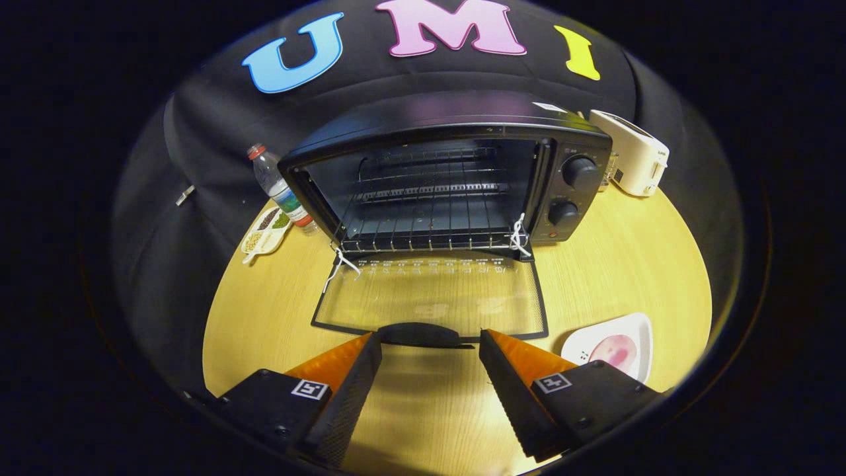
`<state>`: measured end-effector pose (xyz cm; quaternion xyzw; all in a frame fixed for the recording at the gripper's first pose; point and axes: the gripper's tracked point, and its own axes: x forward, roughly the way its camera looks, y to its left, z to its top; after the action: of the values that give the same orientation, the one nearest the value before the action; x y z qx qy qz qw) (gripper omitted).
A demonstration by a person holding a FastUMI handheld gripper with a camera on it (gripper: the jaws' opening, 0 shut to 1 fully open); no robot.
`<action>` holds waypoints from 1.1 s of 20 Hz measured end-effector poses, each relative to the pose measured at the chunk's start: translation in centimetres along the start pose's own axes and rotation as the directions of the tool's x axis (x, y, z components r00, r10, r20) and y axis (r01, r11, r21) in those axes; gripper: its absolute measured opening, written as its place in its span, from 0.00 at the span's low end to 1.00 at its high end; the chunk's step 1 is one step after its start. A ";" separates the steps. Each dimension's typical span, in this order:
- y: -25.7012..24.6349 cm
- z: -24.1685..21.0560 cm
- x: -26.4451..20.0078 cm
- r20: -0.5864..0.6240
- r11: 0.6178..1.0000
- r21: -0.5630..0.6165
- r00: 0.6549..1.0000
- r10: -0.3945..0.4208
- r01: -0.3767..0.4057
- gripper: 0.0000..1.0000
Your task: Open the toaster oven, put the food inside, and close the toaster oven door.
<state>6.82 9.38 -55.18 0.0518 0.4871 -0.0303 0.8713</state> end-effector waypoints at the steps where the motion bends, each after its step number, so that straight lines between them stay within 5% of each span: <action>1: -1.2 0.4 -0.3 0.015 1.000 -0.005 1.000 -0.024 0.024 0.97; 9: -14.4 3.7 -5.7 0.108 0.994 -0.056 0.991 -0.084 0.091 0.97; 15: -26.6 -1.7 -6.1 -0.108 0.987 0.037 0.983 -0.149 0.154 0.90; 22: -29.0 -7.6 -2.5 -0.331 0.996 0.057 0.943 -0.047 0.070 0.91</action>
<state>-3.93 -18.44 -58.79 0.0712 0.6257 -0.0639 0.7742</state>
